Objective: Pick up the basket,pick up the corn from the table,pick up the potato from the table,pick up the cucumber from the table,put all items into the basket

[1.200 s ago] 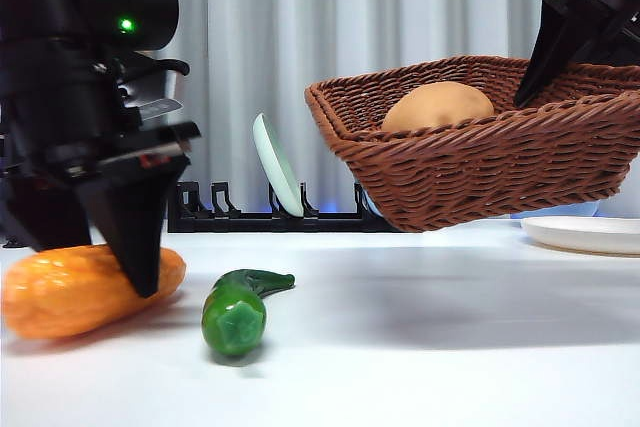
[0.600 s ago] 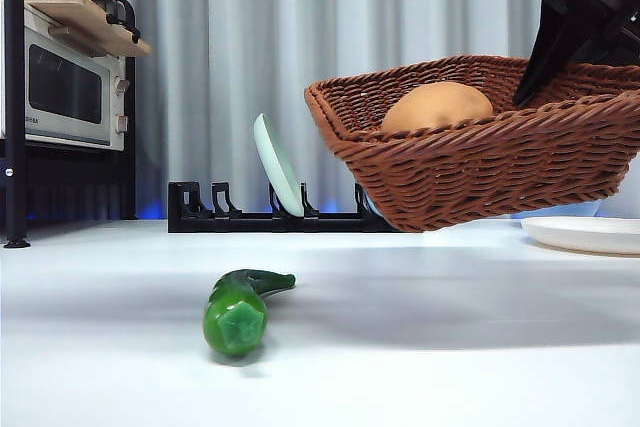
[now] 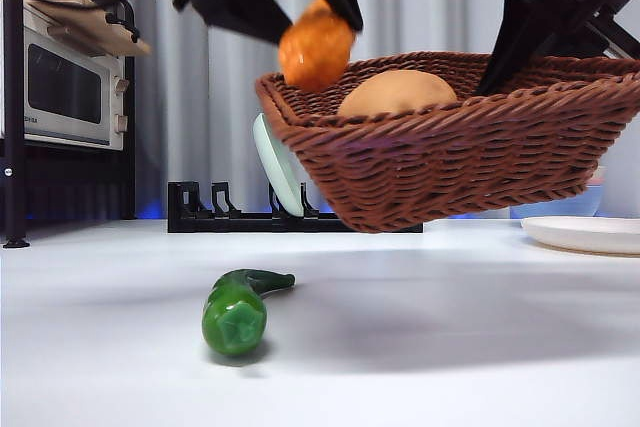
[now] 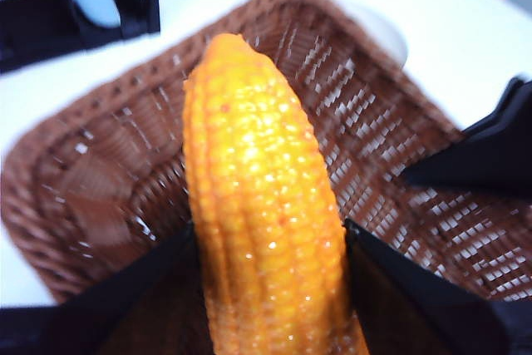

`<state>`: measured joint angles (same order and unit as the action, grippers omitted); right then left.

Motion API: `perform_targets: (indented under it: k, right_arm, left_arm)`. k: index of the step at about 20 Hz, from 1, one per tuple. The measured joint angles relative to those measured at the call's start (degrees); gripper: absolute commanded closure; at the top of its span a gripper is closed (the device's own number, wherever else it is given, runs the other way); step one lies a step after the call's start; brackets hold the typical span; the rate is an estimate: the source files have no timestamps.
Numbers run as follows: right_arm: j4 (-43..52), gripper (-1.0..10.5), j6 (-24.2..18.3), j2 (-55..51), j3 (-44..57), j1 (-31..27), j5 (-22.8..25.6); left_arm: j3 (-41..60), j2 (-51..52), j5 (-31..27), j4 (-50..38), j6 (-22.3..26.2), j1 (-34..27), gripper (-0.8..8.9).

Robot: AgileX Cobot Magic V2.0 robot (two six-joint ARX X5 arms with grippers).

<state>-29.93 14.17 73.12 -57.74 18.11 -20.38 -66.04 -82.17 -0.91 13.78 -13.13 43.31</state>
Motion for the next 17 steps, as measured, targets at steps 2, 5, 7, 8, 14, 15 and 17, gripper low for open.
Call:
perform_targets:
  k: [2,5,7,8,14,15,17]
  right_arm:
    - [0.0,9.6,0.02,0.0,-0.02,0.68,0.02]
    - [0.0,9.6,0.0,0.0,0.0,0.72,0.02]
    - [0.0,9.6,0.04,0.0,0.0,1.01,0.0]
    - [0.0,9.6,0.22,0.0,0.0,1.01,0.0]
    - [-0.02,9.6,0.42,0.0,0.0,1.01,0.02]
    - [-0.02,9.6,0.42,0.0,0.0,1.01,0.02]
    - [0.02,9.6,0.42,0.0,0.0,1.01,0.02]
  left_arm:
    - [0.02,-1.44,0.11,1.4,-0.02,0.28,6.64]
    - [0.04,-1.73,1.36,2.03,-0.02,0.48,2.95]
    - [0.04,-1.7,1.6,2.05,-0.04,0.74,2.96]
    - [0.04,-1.7,1.86,2.03,-0.04,0.76,2.96]
    - [0.02,0.42,5.64,4.76,-0.26,0.87,2.98]
    - [-0.33,2.56,6.34,7.02,-0.42,1.07,3.08]
    - [-3.45,6.78,6.62,12.7,-0.44,1.68,3.11]
